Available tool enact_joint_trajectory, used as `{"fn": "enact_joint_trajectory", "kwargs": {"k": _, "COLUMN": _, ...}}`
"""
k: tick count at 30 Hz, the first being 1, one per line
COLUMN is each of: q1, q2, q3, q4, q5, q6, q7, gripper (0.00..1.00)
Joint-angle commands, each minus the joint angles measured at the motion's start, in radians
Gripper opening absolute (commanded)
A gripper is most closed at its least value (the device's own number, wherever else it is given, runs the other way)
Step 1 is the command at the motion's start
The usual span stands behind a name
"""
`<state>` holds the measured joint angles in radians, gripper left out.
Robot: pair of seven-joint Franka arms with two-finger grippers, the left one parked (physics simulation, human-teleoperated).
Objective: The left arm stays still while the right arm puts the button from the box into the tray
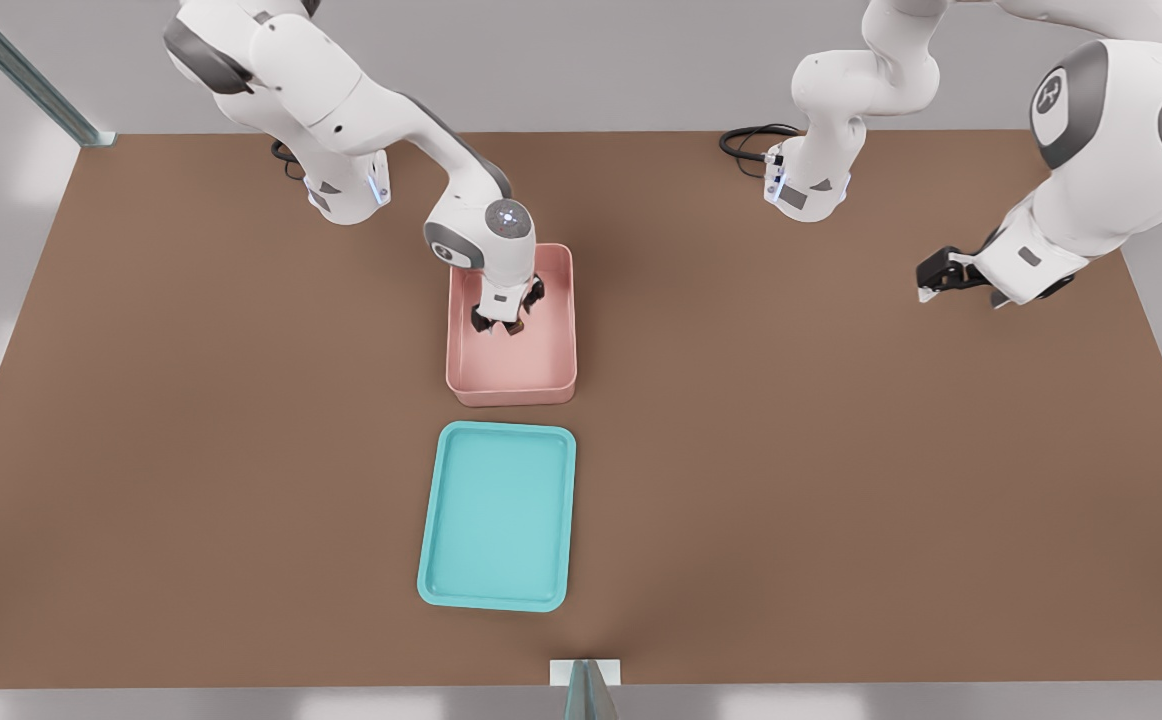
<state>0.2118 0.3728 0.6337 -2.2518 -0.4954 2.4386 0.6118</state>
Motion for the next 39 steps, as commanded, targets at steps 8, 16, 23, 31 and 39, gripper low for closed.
{"fn": "enact_joint_trajectory", "kwargs": {"k": 8, "q1": 0.006, "q2": 0.077, "q3": -0.017, "q4": -0.003, "q5": -0.100, "q6": 0.056, "q7": 0.157, "gripper": 0.97}}
{"fn": "enact_joint_trajectory", "kwargs": {"k": 16, "q1": 0.001, "q2": 0.104, "q3": -0.028, "q4": -0.003, "q5": -0.115, "q6": 0.066, "q7": 0.157, "gripper": 0.52}}
{"fn": "enact_joint_trajectory", "kwargs": {"k": 23, "q1": -0.014, "q2": 0.064, "q3": -0.025, "q4": 0.009, "q5": -0.112, "q6": 0.056, "q7": 0.158, "gripper": 0.34}}
{"fn": "enact_joint_trajectory", "kwargs": {"k": 31, "q1": -0.071, "q2": 0.049, "q3": -0.123, "q4": 0.575, "q5": 0.265, "q6": -0.389, "q7": -0.178, "gripper": 0.33}}
{"fn": "enact_joint_trajectory", "kwargs": {"k": 39, "q1": 0.020, "q2": 0.468, "q3": -0.321, "q4": 0.913, "q5": 0.235, "q6": -0.268, "q7": -0.282, "gripper": 0.33}}
